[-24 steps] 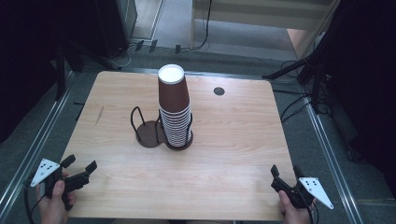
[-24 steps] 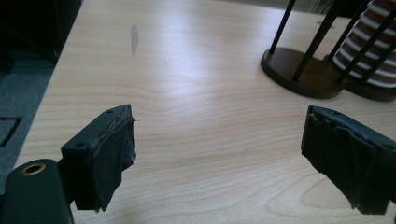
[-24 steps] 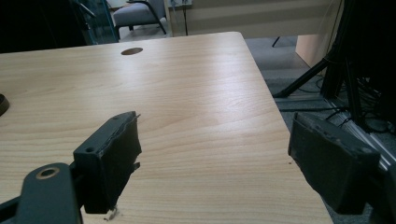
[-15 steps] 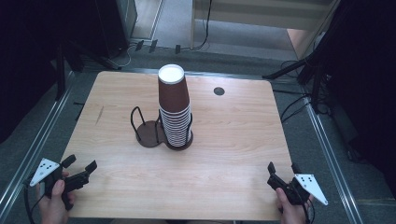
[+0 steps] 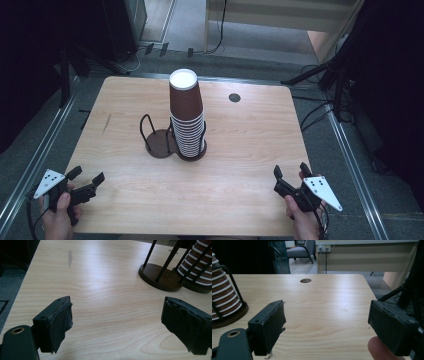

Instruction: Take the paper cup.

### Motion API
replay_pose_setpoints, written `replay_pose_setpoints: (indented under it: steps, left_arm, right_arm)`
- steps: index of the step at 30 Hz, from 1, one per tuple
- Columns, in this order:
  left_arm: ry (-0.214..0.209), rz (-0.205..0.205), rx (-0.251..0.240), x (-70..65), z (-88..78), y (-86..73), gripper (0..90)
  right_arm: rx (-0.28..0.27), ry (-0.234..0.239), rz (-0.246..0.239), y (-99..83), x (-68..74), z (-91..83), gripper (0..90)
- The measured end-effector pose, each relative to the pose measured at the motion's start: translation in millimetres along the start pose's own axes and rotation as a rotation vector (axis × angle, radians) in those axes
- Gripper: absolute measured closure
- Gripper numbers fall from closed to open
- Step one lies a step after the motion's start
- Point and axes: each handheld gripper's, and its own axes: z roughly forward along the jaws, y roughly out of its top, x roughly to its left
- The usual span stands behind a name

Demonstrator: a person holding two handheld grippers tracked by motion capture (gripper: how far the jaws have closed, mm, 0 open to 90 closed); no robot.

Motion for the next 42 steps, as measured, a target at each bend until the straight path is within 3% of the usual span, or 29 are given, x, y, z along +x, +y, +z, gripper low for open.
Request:
replay_pose_setpoints:
  steps: [3,8,12,14,18,25,30,42]
  left_arm:
    - [-0.002,-0.004,0.002,0.9,0.1,0.2,10.3]
    - [0.001,0.003,0.004,-0.3,0.7,0.3,10.4]
    - [0.003,0.006,0.006,-0.5,0.5,0.3,10.4]
    - [0.024,0.002,0.003,-1.1,0.3,0.2,10.2]
    - [0.024,0.020,0.018,-2.7,1.4,0.3,1.7]
    - [0.038,0.028,0.027,-3.8,1.6,0.5,1.7]
    - [0.084,0.062,0.028,-8.8,2.0,0.0,1.7]
    - [0.100,0.066,0.031,-9.5,2.4,0.1,1.7]
  right_arm:
    - [-0.006,-0.020,-0.032,4.9,8.0,3.4,14.0]
    - [-0.014,-0.014,-0.040,13.5,17.7,8.3,13.9]
    - [-0.024,-0.004,-0.053,18.1,25.3,12.2,13.9]
    - [-0.023,0.004,-0.050,20.9,28.6,13.8,14.0]
    - [-0.034,0.015,-0.054,27.2,35.0,15.5,13.7]
    - [-0.049,0.053,-0.060,34.3,45.3,19.6,13.9]
    - [-0.051,0.072,-0.068,37.4,53.1,23.0,14.1]
    - [-0.041,0.093,-0.077,41.4,68.2,30.9,14.1]
